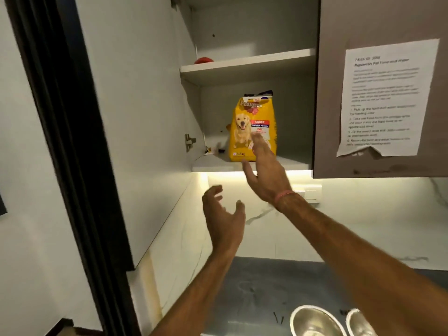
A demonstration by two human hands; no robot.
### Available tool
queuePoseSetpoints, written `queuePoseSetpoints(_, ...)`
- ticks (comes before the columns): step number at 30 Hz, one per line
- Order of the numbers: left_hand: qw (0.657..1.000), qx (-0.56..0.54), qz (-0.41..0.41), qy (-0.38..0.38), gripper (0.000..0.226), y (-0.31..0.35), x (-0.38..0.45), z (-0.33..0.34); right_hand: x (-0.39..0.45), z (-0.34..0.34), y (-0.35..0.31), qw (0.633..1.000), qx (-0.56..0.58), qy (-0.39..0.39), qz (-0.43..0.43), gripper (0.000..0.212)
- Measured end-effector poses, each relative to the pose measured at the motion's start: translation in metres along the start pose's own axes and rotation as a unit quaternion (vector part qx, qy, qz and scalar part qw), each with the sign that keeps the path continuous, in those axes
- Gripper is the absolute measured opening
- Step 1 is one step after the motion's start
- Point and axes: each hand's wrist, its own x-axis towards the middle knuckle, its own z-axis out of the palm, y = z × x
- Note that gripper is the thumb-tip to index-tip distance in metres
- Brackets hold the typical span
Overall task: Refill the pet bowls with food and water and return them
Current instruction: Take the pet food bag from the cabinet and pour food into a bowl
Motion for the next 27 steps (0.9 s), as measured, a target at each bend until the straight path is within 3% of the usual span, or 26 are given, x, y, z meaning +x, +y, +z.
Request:
queuePoseSetpoints(7,0.998,0.046,0.039,-0.006,0.084,0.038,0.116,0.083,0.062,-0.001,0.092,0.997,0.01,-0.021,0.08,0.084)
queuePoseSetpoints(13,0.992,0.12,0.001,-0.022,0.123,0.023,0.187,0.114,0.102,0.013,0.134,0.976,0.063,-0.074,0.196,0.117)
queuePoseSetpoints(17,0.988,0.07,-0.087,-0.107,0.141,0.009,0.223,0.126,0.113,0.017,0.151,0.939,0.183,-0.127,0.261,0.095)
queuePoseSetpoints(20,0.973,0.038,-0.123,-0.191,0.132,0.003,0.238,0.131,0.121,0.024,0.159,0.928,0.201,-0.152,0.274,0.097)
queuePoseSetpoints(23,0.961,0.033,-0.099,-0.257,0.098,0.003,0.249,0.129,0.128,0.036,0.164,0.929,0.214,-0.151,0.263,0.109)
queuePoseSetpoints(27,0.956,0.037,-0.092,-0.277,0.066,-0.005,0.256,0.127,0.132,0.044,0.163,0.934,0.219,-0.116,0.258,0.106)
